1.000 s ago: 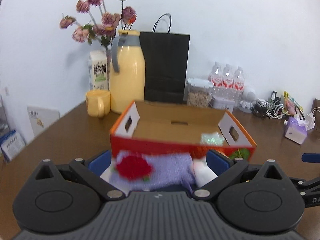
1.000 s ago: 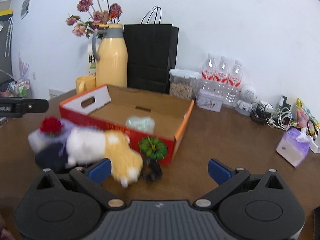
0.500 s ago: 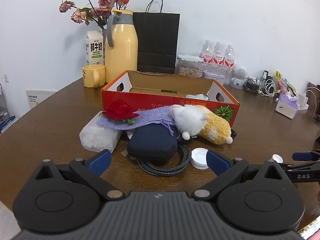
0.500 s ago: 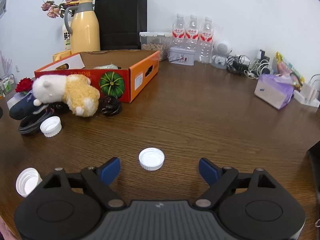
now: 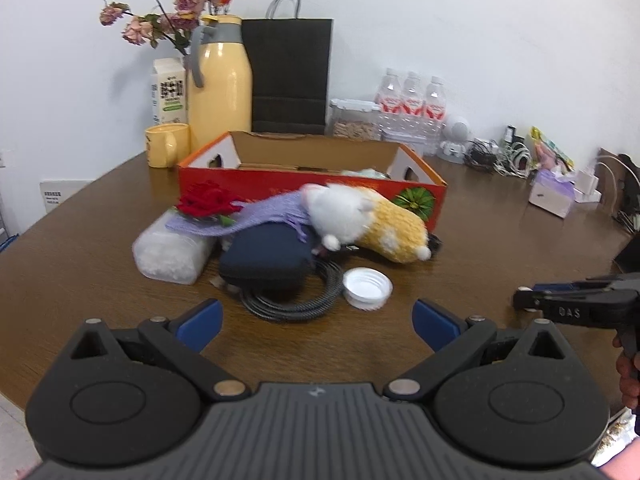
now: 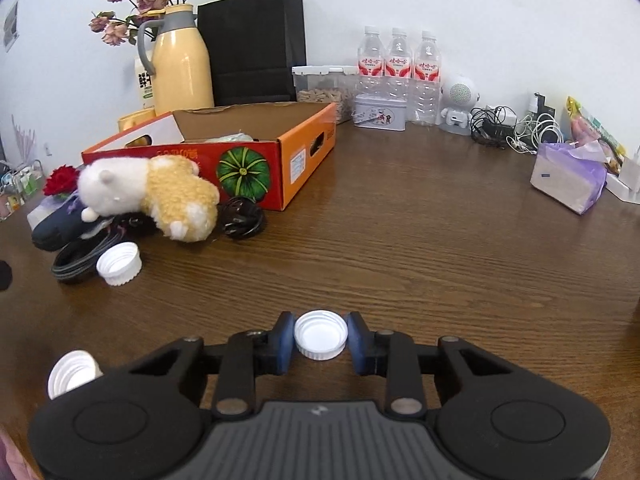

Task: Organize objects
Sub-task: 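Grasp a small white cap with the right tool while the left tool grasps a large white cap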

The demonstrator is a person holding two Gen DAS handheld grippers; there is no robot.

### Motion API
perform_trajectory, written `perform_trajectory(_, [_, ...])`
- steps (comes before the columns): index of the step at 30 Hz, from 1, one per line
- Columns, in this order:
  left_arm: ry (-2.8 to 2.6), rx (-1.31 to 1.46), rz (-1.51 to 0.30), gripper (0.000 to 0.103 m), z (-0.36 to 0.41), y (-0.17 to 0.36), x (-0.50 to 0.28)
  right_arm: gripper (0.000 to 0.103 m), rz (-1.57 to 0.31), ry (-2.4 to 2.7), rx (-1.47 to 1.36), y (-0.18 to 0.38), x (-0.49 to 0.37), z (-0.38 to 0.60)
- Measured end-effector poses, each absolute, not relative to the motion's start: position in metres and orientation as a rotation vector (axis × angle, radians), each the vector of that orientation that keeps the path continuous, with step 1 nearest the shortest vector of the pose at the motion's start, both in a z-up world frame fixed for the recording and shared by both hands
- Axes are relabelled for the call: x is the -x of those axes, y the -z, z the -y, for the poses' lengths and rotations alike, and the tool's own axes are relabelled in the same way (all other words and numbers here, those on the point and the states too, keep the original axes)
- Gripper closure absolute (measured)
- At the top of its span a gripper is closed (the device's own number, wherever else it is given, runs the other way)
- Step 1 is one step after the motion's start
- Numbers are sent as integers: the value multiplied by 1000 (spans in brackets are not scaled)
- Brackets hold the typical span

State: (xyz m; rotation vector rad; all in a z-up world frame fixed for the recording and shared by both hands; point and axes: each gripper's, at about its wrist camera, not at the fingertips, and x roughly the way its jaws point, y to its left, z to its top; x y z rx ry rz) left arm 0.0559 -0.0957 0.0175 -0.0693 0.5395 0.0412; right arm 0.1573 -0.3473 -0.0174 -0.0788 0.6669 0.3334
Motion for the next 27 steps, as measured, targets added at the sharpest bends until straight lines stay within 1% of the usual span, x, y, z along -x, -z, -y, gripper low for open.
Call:
perform_trajectory(15, [67, 40, -610, 0, 146, 11, -59, 76, -654, -352, 149, 2, -142, 345])
perform_trajectory(25, [41, 27, -650, 0, 158, 26, -68, 76, -648, -407, 155, 3, -147, 337])
perform_trajectory(26, [39, 28, -648, 1, 158, 26, -67, 75, -648, -413, 154, 4, -147, 336])
perform_trajectory(27, [41, 29, -646, 7, 158, 26, -67, 75, -648, -420, 153, 4, -147, 334])
